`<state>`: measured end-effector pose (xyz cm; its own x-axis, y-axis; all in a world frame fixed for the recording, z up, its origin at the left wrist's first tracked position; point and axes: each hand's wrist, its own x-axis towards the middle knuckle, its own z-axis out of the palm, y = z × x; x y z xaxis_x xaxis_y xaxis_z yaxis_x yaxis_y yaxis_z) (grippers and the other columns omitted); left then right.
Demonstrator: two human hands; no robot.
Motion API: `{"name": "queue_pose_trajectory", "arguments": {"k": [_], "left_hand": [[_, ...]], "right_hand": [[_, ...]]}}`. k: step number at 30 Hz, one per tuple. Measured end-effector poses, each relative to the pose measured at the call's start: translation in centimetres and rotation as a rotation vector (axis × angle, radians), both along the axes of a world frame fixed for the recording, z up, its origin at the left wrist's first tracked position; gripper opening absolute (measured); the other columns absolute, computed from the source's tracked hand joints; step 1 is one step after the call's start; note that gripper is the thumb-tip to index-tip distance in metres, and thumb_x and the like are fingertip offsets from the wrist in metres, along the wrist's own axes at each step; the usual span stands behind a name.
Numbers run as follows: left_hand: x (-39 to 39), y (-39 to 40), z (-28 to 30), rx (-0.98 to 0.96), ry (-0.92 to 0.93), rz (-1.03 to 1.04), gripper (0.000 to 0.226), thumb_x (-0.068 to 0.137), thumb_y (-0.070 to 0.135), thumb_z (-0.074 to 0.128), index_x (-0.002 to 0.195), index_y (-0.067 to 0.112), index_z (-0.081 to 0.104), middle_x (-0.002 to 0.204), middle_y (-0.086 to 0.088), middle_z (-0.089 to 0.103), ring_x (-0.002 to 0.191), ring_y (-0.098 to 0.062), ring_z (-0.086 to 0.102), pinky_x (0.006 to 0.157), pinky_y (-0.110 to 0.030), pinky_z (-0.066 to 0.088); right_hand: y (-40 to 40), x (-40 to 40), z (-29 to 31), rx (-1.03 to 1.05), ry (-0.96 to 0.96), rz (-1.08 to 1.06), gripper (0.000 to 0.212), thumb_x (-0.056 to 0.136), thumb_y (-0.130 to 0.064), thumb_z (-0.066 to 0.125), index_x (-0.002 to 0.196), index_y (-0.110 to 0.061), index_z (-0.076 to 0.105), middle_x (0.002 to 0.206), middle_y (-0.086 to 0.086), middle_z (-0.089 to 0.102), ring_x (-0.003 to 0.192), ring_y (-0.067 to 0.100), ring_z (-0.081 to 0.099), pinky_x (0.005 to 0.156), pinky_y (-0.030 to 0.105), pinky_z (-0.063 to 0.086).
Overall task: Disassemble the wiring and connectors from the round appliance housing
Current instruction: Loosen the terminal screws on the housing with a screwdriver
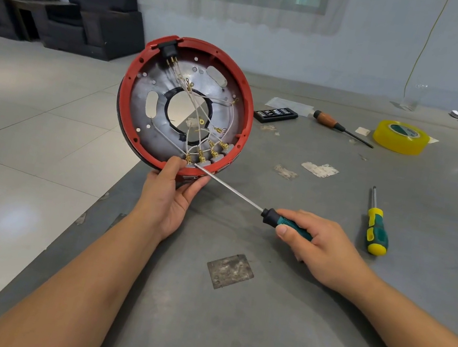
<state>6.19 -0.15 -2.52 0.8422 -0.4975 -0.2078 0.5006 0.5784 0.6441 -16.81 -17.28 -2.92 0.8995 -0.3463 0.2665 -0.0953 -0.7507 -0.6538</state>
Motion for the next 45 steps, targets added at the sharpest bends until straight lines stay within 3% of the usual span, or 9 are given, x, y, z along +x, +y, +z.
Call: {"name": "queue_pose_trajectory", "arguments": {"k": [8,13,18,21,28,34,38,42,45], "left_hand": [[-0.1,-0.1,0.1,0.044,0.000,-0.017,0.018,0.100,0.005,0.062,0.117,-0.003,0.061,0.110,-0.023,0.078,0.101,-0.033,0.079,0.069,-0.031,0.065],[-0.6,-0.3,0.1,0.091,-0.096,-0.023,0.008,0.099,0.002,0.061,0.091,-0.001,0.061,0.085,-0.013,0.077,0.089,-0.027,0.080,0.071,-0.031,0.065],[-0.5,-0.2,0.1,0.072,-0.085,-0.014,0.007,0.098,0.002,0.060,0.093,-0.002,0.064,0.093,-0.018,0.078,0.091,-0.029,0.080,0.072,-0.031,0.065],[-0.5,-0.2,0.0,0.090,-0.094,-0.007,0.003,0.099,0.002,0.061,0.099,0.000,0.059,0.090,-0.016,0.077,0.094,-0.031,0.078,0.071,-0.030,0.064],[-0.2,-0.4,-0.2,0.090,-0.099,-0.001,0.026,0.098,0.004,0.063,0.122,0.003,0.052,0.097,-0.017,0.076,0.100,-0.032,0.079,0.075,-0.034,0.065],[-0.2,-0.3,-0.2,0.085,-0.097,0.010,0.046,0.098,0.004,0.064,0.140,-0.008,0.051,0.095,-0.017,0.076,0.095,-0.031,0.080,0.071,-0.031,0.065],[-0.3,-0.2,-0.2,0.083,-0.099,0.021,0.060,0.098,0.004,0.064,0.150,-0.011,0.039,0.106,-0.020,0.075,0.099,-0.033,0.079,0.071,-0.031,0.065],[-0.4,-0.2,-0.1,0.082,-0.117,0.018,0.055,0.100,0.004,0.063,0.148,-0.012,0.043,0.099,-0.015,0.077,0.095,-0.028,0.080,0.072,-0.031,0.065],[-0.5,-0.2,0.0,0.082,-0.121,0.019,0.054,0.100,0.003,0.062,0.148,-0.011,0.043,0.103,-0.016,0.076,0.097,-0.029,0.079,0.074,-0.033,0.065]], "right_hand": [[0.4,-0.1,0.1,-0.055,0.022,0.005,0.047,0.097,-0.052,0.045,0.134,-0.029,0.062,0.103,-0.023,0.062,0.084,-0.011,0.059,0.073,0.005,0.039],[0.7,0.0,0.4,-0.064,-0.004,0.000,0.047,0.098,-0.050,0.044,0.134,-0.027,0.063,0.102,-0.010,0.067,0.090,-0.002,0.059,0.075,0.012,0.042],[0.7,-0.1,0.5,-0.078,0.014,-0.005,0.048,0.097,-0.051,0.044,0.135,-0.029,0.063,0.106,-0.014,0.067,0.096,-0.005,0.058,0.078,0.008,0.042],[0.6,0.0,0.4,-0.077,0.001,-0.011,0.048,0.096,-0.052,0.045,0.134,-0.028,0.064,0.108,-0.014,0.067,0.101,-0.008,0.057,0.081,0.005,0.041],[0.4,0.0,0.4,-0.074,0.004,-0.022,0.047,0.095,-0.054,0.047,0.131,-0.030,0.066,0.108,-0.018,0.066,0.100,-0.009,0.056,0.079,0.003,0.039],[0.1,-0.2,0.4,0.023,-0.073,-0.045,0.020,0.098,-0.030,0.065,0.116,-0.038,0.069,0.089,-0.034,0.064,0.077,-0.008,0.062,0.072,0.007,0.040],[0.3,-0.7,0.6,0.115,-0.126,-0.082,0.019,0.100,-0.032,0.062,0.115,-0.043,0.065,0.076,-0.029,0.063,0.066,0.005,0.063,0.064,0.013,0.047],[0.1,-0.6,1.2,0.088,-0.236,-0.309,0.018,0.101,-0.036,0.059,0.117,-0.036,0.067,0.093,-0.018,0.071,0.087,0.007,0.065,0.076,0.024,0.050],[-0.2,-0.3,2.1,0.060,-0.135,-0.498,0.024,0.102,-0.045,0.052,0.119,-0.033,0.064,0.096,-0.011,0.072,0.091,0.011,0.064,0.080,0.036,0.054]]}}
